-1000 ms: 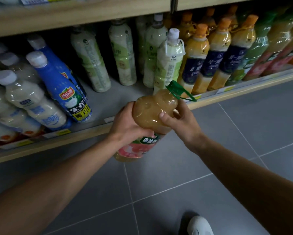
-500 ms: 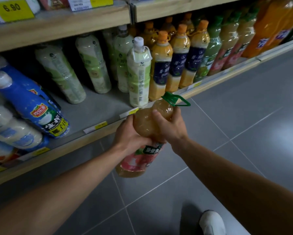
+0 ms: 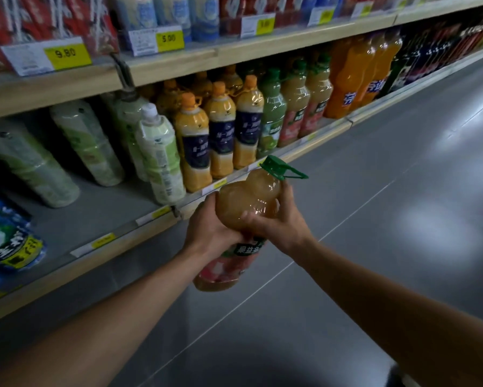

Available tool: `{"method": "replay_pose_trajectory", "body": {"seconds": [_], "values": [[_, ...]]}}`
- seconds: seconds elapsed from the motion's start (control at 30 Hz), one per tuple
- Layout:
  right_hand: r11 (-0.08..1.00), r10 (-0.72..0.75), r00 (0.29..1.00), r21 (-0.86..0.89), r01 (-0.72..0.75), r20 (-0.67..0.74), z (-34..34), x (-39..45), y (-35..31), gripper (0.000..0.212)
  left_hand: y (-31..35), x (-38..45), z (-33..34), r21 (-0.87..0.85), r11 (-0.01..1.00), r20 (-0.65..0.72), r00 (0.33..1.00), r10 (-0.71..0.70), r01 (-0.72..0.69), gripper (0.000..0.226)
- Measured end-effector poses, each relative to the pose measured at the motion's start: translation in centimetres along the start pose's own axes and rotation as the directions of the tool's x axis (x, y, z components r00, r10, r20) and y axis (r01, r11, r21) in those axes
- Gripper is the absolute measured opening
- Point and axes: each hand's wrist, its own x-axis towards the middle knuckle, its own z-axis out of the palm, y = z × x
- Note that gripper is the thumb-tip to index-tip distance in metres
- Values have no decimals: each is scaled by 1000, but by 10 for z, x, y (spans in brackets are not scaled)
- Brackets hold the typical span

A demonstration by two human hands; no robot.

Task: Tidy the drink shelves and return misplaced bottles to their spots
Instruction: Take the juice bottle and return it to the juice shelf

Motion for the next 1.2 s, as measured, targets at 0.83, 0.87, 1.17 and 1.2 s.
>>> {"method": "replay_pose_trajectory", "body": {"seconds": [0.83,0.87,1.17,1.2], "values": [[945,-316,939,43,324,-138,-432,167,34,112,298,168,323,105,985,-3,990,138,-137,92],[945,-310,937,57,323,-159,-439,179,33,113,305,182,329,99,981,1,985,171,-170,94],[952,-287,930,43,304,-231,-499,321,18,106,345,341,372,152,938,25,950,312,-312,107],[954,-282,934,36,297,-221,-502,335,19,101,347,355,375,153,942,16,954,301,-299,110]]}}
